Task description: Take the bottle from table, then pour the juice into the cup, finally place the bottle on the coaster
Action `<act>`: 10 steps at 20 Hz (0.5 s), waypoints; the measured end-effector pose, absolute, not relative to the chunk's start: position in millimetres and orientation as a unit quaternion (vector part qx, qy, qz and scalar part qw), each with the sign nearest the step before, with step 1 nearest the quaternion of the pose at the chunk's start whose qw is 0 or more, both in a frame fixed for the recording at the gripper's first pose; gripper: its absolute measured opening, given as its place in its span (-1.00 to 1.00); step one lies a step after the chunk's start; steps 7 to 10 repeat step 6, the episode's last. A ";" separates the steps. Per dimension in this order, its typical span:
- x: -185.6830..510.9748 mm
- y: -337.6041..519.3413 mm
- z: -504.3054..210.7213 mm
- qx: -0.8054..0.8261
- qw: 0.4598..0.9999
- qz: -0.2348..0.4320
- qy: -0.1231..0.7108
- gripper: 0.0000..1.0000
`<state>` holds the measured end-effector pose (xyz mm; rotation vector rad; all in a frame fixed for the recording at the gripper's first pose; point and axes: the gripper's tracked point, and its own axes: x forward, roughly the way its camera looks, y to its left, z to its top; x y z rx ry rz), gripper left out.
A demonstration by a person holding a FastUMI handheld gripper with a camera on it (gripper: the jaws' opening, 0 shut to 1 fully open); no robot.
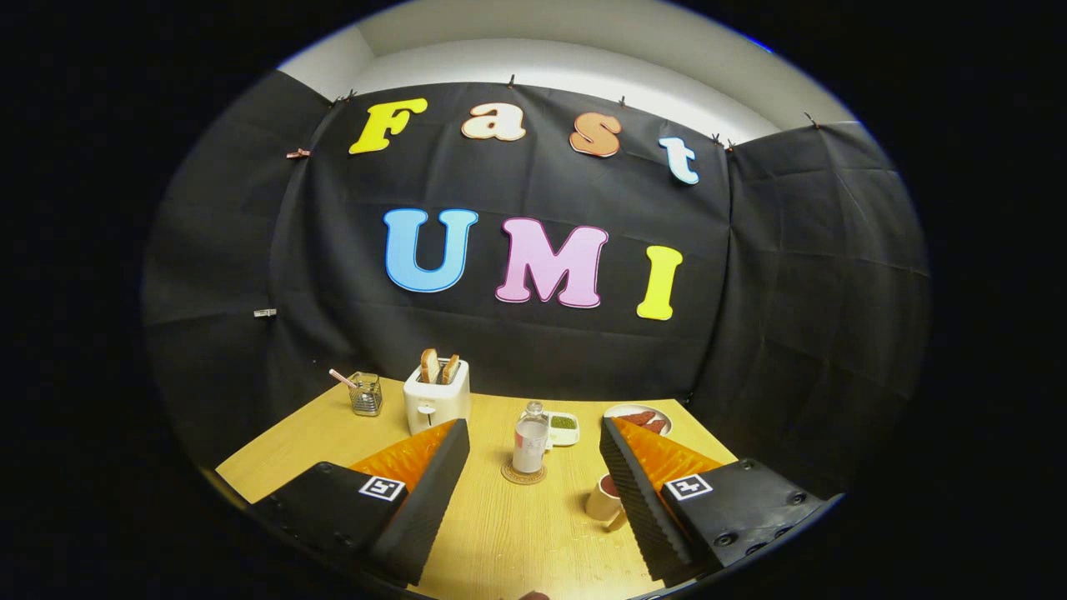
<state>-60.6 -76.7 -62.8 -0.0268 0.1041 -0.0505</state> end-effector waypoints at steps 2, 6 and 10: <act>-56.8 -74.2 -56.7 -0.016 0.999 -0.024 0.046 0.93; -46.3 -64.4 -56.8 -0.002 0.999 -0.013 0.039 0.94; -46.3 -64.4 -56.8 -0.002 0.999 -0.013 0.039 0.94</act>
